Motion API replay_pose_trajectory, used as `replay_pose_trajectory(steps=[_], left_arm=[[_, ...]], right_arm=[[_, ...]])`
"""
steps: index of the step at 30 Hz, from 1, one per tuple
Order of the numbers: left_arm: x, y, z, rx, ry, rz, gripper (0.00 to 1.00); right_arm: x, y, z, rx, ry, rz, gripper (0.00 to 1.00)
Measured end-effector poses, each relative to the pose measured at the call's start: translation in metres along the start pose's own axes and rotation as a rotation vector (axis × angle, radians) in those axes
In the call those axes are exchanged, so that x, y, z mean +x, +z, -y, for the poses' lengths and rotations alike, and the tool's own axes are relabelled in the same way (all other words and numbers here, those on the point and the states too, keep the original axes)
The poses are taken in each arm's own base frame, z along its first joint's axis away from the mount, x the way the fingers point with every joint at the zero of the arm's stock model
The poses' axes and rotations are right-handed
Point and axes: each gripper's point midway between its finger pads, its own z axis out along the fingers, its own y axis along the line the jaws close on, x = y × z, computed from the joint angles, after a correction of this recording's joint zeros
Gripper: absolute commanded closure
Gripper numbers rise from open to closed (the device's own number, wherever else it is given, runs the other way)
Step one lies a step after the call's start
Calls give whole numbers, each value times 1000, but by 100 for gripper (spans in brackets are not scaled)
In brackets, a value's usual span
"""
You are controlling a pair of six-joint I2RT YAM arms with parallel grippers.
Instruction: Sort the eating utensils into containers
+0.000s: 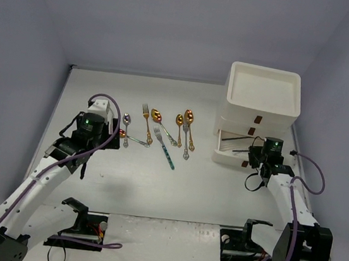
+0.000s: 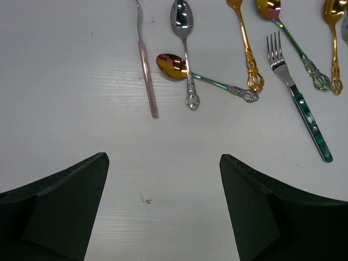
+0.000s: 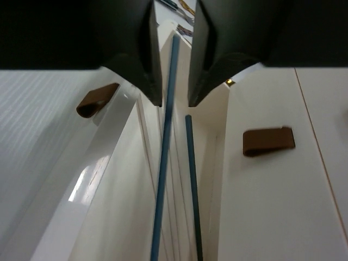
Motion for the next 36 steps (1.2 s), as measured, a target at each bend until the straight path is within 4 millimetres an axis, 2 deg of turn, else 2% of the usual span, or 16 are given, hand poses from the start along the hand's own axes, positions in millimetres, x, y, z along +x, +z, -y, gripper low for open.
replay_pose_trajectory(steps=[3,6,10,13,17,22,27,31,36], left_arm=[[9,4,-3,-9,16,-21,19],[13,6,-5,-13,30,-26,19],[13,8,-5,-11,34,-18,19],[11,9,-6,-14,33,-11,19],[7,10,-7,-18,27,5,19],[6,13,-7,-16,23,6,19],[7,16,-5,-7,21,-5,19],[7,17,-5,-4,23,-6,19],[6,17,-4,-2,23,-3,19]], right_arm=[[-5,5,-3,13,2,9,53],[-8,2,-15,-12,-45,12,46],[-14,-8,-39,-82,-206,26,44],[-16,-15,-40,-106,-361,34,43],[-22,-29,-26,-101,-604,41,42],[-25,-42,-4,-68,-808,30,38],[-15,-31,20,10,-914,-44,32],[2,-18,42,77,-988,-129,31],[20,-17,51,82,-1055,-177,30]])
